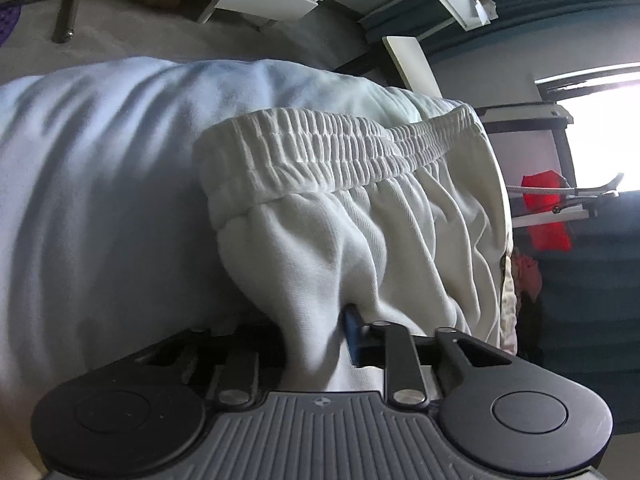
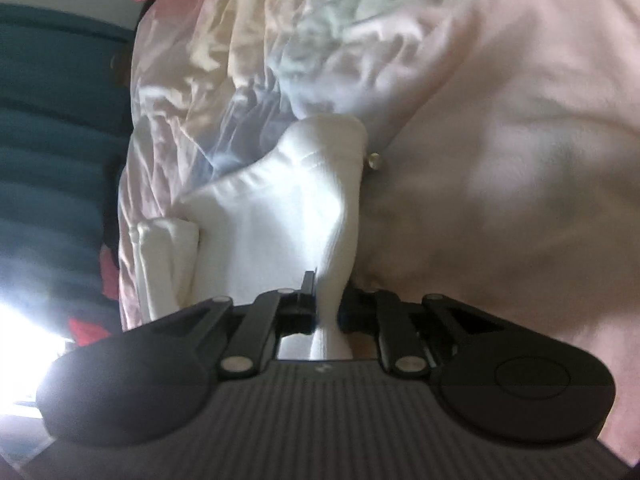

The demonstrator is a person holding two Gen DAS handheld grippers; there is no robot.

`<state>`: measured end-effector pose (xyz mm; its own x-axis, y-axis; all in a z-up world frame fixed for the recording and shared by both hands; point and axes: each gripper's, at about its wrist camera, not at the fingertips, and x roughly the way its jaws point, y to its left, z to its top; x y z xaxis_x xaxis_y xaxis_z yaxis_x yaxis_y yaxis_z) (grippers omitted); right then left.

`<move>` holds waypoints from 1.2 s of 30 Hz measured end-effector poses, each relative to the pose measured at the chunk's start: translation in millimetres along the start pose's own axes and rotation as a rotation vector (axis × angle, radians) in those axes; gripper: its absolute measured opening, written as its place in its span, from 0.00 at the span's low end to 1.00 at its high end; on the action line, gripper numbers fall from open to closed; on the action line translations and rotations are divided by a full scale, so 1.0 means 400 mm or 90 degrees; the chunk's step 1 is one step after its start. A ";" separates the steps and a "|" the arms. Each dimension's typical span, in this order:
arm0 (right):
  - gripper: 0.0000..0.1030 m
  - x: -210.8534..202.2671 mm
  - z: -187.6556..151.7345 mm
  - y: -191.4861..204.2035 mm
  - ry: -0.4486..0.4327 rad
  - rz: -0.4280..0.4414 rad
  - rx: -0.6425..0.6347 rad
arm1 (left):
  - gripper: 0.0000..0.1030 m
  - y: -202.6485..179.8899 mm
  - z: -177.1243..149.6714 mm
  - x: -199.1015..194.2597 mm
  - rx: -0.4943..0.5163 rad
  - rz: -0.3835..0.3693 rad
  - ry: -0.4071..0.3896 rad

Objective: Fold clothes

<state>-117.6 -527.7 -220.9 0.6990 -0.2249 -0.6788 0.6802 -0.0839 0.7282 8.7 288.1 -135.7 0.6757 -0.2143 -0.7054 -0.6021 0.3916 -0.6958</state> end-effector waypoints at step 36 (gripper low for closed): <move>0.07 0.276 -0.211 0.777 -0.182 0.006 -0.412 | 0.07 -0.657 0.258 0.405 0.187 0.012 -0.178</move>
<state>189.4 -496.6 -77.5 0.6805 -0.4766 -0.5566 0.7311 0.4930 0.4717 320.2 242.8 -53.2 0.7795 0.0318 -0.6256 -0.4963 0.6408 -0.5857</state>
